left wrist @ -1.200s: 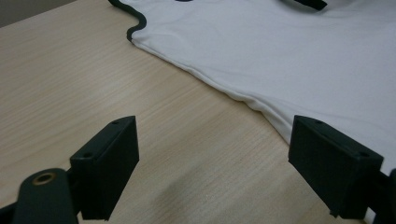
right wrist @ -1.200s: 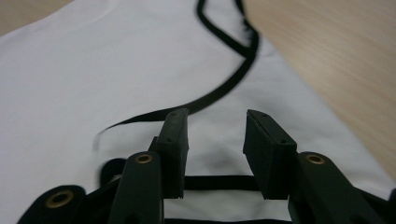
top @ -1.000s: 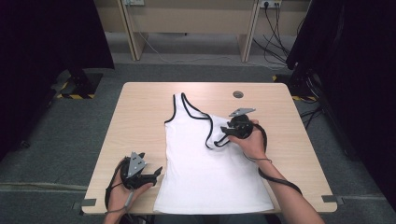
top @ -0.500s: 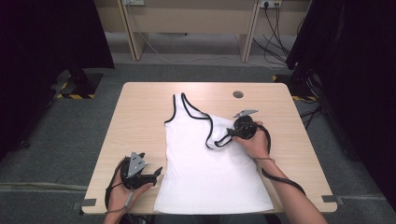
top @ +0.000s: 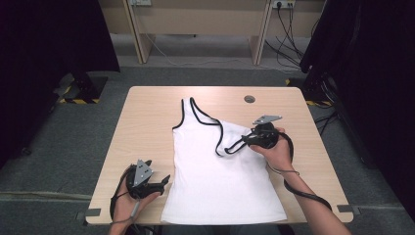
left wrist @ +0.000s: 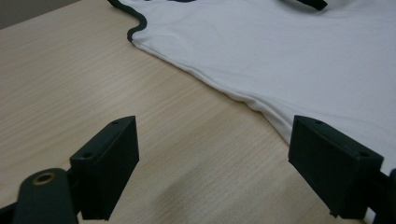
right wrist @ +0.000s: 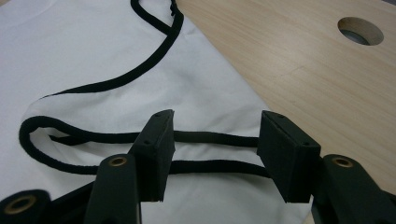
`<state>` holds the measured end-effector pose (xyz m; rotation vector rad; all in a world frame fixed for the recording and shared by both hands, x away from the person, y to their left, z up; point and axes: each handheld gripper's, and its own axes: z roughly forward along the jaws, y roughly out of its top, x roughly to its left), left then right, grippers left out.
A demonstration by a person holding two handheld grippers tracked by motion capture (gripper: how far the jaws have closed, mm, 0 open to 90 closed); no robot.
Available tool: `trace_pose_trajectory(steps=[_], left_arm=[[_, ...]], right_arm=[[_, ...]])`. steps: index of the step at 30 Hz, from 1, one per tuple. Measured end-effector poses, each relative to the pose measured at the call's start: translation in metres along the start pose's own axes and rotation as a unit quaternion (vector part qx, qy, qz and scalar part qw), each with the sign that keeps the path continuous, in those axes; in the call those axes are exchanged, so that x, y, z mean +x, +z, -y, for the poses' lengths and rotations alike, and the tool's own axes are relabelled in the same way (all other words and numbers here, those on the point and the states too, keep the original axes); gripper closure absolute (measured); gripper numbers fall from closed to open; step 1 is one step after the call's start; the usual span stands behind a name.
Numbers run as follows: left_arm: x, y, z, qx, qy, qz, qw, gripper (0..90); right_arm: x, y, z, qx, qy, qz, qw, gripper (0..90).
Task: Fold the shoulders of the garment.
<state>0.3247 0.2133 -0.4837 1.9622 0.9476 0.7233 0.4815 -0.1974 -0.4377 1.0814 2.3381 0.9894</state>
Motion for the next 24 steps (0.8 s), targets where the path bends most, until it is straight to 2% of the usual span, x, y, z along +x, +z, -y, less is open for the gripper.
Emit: trace_pose_trajectory(steps=[14,24], left_arm=[[0.000,0.000,0.000,0.002,0.004,0.001,1.0000,15.4],[0.000,0.000,0.000,0.001,0.004,0.001,1.0000,15.4]], right_arm=[[0.000,-0.023,0.008,-0.014,0.013,-0.007,0.9998,42.9],[0.003,-0.035,0.015,-0.013,0.009,-0.002,0.9999,41.8]])
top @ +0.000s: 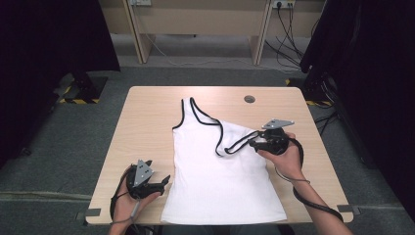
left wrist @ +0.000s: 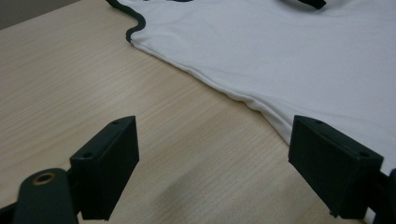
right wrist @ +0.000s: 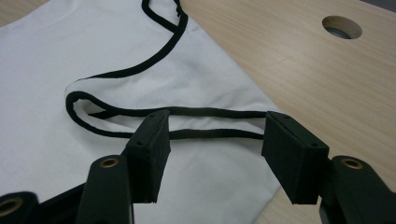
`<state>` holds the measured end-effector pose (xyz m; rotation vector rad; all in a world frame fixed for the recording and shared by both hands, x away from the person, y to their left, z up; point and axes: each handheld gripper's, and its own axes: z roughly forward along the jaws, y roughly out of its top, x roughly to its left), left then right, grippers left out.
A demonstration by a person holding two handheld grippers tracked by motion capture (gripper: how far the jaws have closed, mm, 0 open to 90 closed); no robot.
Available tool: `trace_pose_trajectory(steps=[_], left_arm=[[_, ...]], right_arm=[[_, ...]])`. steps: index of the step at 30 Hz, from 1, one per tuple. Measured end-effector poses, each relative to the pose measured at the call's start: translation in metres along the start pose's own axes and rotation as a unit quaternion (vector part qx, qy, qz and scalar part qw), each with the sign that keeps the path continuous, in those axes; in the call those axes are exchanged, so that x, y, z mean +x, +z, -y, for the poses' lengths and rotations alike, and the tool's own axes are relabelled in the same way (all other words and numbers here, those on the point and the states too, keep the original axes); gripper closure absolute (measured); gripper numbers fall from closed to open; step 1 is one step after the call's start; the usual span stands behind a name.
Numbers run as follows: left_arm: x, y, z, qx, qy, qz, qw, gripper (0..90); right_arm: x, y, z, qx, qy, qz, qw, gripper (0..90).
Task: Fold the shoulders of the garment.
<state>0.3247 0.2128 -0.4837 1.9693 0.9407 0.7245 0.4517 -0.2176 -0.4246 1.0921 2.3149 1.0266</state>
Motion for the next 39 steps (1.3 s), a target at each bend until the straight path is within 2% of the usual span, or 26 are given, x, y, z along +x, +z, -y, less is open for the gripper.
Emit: trace_pose_trajectory(steps=[16,39], left_arm=[[0.000,0.000,0.000,0.000,0.003,0.000,1.0000,15.4],[0.000,0.000,0.000,0.000,0.001,0.000,1.0000,15.4]], right_arm=[[-0.009,-0.026,0.018,-0.008,0.011,0.016,0.9998,39.7],[-0.027,-0.074,0.062,-0.031,0.055,0.048,0.9968,37.3]])
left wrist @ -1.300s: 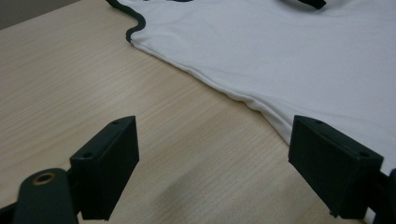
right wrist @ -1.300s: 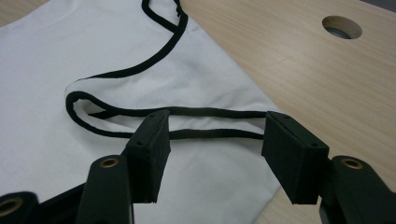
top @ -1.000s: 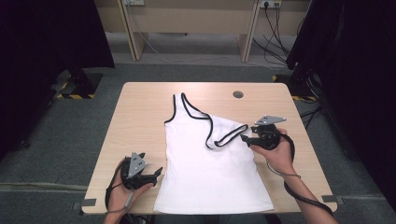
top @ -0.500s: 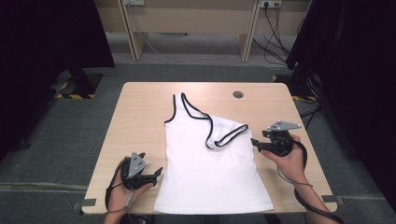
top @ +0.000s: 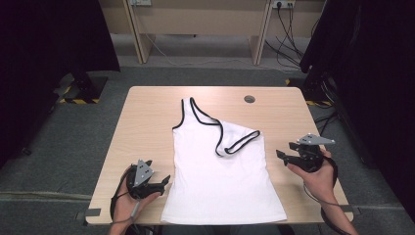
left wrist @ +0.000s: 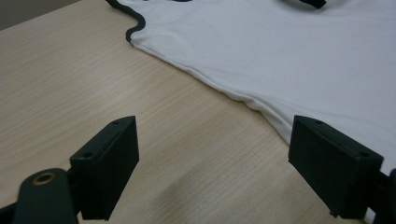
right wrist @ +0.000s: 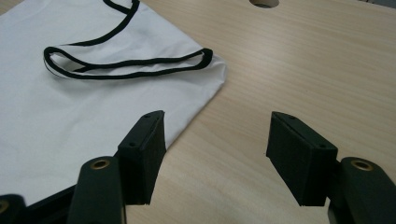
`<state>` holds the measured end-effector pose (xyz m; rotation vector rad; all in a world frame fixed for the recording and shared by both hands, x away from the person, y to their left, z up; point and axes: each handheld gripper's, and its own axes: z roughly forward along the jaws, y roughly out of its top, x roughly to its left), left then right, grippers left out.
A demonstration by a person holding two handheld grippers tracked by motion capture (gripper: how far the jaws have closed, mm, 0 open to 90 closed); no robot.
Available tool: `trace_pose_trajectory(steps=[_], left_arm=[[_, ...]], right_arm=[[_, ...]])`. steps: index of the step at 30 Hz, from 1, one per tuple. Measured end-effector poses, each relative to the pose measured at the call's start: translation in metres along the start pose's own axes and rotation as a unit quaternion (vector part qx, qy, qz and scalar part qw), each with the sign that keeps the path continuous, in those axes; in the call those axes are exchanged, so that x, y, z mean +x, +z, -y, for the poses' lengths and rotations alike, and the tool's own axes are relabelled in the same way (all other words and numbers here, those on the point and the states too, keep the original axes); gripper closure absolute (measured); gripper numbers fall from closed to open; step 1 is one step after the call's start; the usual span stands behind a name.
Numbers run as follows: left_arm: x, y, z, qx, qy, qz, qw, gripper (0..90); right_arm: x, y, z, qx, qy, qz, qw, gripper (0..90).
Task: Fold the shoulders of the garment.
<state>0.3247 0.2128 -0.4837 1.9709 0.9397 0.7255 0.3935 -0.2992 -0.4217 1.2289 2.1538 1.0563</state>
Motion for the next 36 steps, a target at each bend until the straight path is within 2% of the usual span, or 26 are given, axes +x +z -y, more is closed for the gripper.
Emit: trace_pose_trajectory(steps=[12,19,25,36], left_arm=[[0.000,0.000,0.000,0.000,-0.001,-0.001,1.0000,15.4],[0.000,0.000,0.000,0.000,-0.001,-0.001,1.0000,15.4],[0.000,0.000,0.000,0.000,-0.001,-0.002,1.0000,15.4],[0.000,0.000,0.000,0.001,0.001,-0.002,1.0000,15.4]], right_arm=[[-0.011,-0.022,0.029,-0.010,0.032,0.017,0.9993,35.7],[-0.012,-0.022,0.042,-0.013,0.044,0.016,0.9988,34.6],[-0.015,-0.022,0.057,-0.017,0.071,0.013,0.9973,32.0],[-0.018,-0.022,0.075,-0.028,0.092,0.024,0.9950,26.9]])
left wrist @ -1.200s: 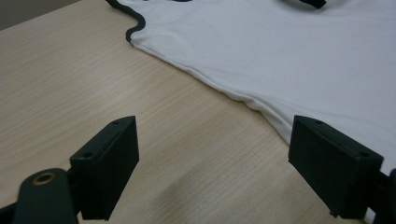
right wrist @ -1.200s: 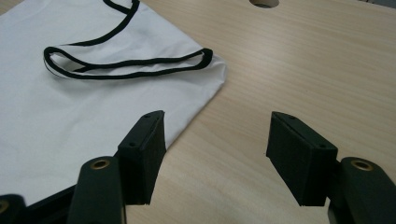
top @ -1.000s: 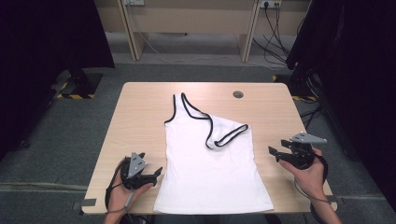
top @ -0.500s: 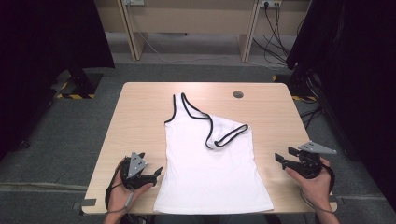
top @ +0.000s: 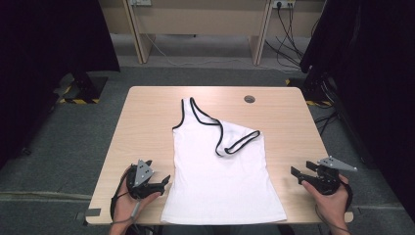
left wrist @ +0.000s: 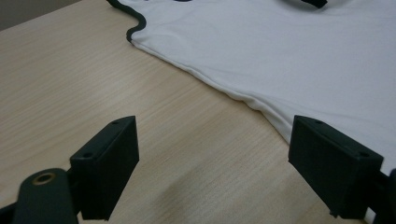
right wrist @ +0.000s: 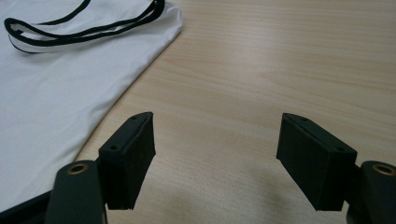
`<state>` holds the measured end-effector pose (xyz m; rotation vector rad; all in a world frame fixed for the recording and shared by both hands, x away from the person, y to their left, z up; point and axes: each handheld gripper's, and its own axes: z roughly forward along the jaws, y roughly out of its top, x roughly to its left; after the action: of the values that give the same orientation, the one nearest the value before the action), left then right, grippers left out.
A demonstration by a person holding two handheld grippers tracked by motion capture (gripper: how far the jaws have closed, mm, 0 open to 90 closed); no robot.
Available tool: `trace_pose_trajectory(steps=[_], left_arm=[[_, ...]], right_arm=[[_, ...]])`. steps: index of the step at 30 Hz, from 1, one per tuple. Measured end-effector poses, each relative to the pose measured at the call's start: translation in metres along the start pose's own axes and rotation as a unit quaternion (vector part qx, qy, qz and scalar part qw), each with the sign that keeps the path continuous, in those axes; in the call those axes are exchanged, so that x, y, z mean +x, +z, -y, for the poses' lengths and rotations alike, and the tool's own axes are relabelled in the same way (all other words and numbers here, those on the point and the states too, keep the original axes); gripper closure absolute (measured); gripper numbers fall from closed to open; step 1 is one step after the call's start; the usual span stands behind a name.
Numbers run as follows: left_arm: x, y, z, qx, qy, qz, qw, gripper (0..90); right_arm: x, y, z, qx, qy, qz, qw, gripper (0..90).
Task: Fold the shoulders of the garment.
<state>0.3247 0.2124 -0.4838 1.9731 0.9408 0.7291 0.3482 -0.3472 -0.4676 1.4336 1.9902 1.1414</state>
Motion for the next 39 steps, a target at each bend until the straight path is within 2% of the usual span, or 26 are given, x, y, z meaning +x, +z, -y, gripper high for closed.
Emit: trace_pose_trajectory(steps=[4,6,10,14,17,19,20,24,26,29,31,33,35,39], left_arm=[[0.000,0.000,0.000,0.000,-0.001,0.001,1.0000,15.4],[0.001,0.000,0.000,0.000,-0.005,0.002,1.0000,15.4],[0.003,0.000,0.000,-0.004,-0.013,0.003,0.9999,15.7],[0.006,0.002,-0.002,-0.024,-0.024,0.010,0.9994,16.5],[0.012,0.007,-0.014,-0.031,-0.024,0.009,0.9992,16.5],[0.018,0.012,-0.029,-0.044,-0.031,0.013,0.9985,16.4],[0.021,0.017,-0.037,-0.046,-0.025,0.012,0.9986,16.2],[0.037,0.041,-0.073,-0.043,-0.009,0.015,0.9989,15.9],[0.047,0.057,-0.092,-0.037,-0.001,0.010,0.9993,16.1],[0.065,0.083,-0.117,-0.022,-0.004,0.009,0.9997,16.4],[0.077,0.100,-0.131,-0.005,0.001,0.004,1.0000,17.4],[0.088,0.118,-0.140,0.007,-0.014,0.007,0.9999,19.3],[0.098,0.135,-0.145,0.021,-0.029,0.001,0.9994,19.9],[0.116,0.164,-0.147,0.053,-0.067,-0.003,0.9963,21.2]], right_arm=[[-0.002,0.002,0.006,-0.002,0.003,-0.004,1.0000,24.7],[-0.002,0.002,0.007,0.004,0.004,-0.006,1.0000,23.9],[-0.002,0.002,0.007,-0.001,0.004,-0.008,1.0000,24.8],[-0.002,0.002,0.007,-0.001,0.004,-0.007,1.0000,24.9],[-0.001,0.001,0.007,-0.004,0.000,-0.005,1.0000,25.1],[0.000,0.001,0.008,-0.005,-0.004,-0.005,1.0000,25.1],[0.000,0.001,0.008,-0.004,-0.005,-0.006,1.0000,25.1],[0.000,0.002,0.007,-0.001,-0.005,-0.008,1.0000,24.4],[0.000,0.001,0.007,-0.001,-0.006,-0.009,0.9999,24.2],[0.002,0.001,0.008,-0.004,-0.013,-0.008,0.9999,24.2],[0.002,0.001,0.008,-0.005,-0.016,-0.007,0.9998,24.2],[0.002,0.000,0.008,-0.006,-0.015,-0.008,0.9998,24.2],[0.002,0.000,0.009,-0.006,-0.011,-0.012,0.9998,24.1],[0.002,0.001,0.008,-0.003,-0.010,-0.014,0.9998,24.0]])
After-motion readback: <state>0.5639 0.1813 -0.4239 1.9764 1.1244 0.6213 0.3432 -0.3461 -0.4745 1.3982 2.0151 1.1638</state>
